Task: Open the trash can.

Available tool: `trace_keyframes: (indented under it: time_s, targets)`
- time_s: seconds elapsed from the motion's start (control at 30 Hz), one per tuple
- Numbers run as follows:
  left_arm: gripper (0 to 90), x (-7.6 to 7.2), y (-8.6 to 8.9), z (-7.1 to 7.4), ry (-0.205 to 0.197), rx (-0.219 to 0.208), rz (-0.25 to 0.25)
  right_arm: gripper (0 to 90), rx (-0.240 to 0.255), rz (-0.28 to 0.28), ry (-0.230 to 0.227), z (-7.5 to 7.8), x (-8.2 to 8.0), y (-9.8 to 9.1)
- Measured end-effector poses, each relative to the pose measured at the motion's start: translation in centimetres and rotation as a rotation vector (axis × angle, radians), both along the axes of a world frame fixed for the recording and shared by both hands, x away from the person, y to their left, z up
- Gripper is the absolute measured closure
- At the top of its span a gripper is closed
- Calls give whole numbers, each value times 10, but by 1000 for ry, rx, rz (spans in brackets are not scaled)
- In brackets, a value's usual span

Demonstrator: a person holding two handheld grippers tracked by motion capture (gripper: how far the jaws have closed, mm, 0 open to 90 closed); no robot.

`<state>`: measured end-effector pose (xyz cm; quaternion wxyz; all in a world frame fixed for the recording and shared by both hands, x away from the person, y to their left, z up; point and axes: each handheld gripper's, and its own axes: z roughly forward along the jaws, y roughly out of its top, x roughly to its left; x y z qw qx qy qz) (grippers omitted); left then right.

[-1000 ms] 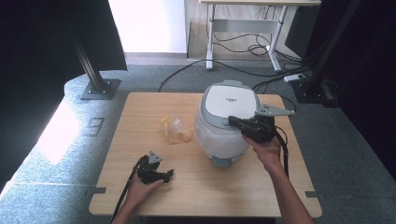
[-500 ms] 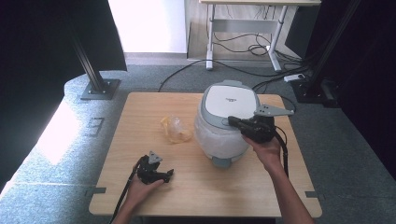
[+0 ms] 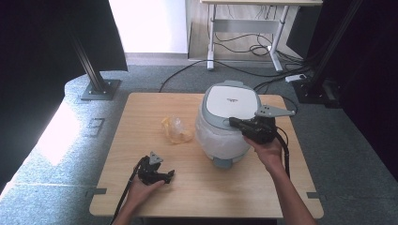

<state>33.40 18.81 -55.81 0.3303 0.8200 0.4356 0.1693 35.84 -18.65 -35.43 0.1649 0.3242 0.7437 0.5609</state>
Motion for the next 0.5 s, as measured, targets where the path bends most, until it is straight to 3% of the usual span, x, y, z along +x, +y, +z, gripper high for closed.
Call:
trace_keyframes:
  time_s: [0.5]
  targets:
    - [135, 0, 0, 0, 0, -1, 0, 900, -4, -17, 6, 2, -1, 0]
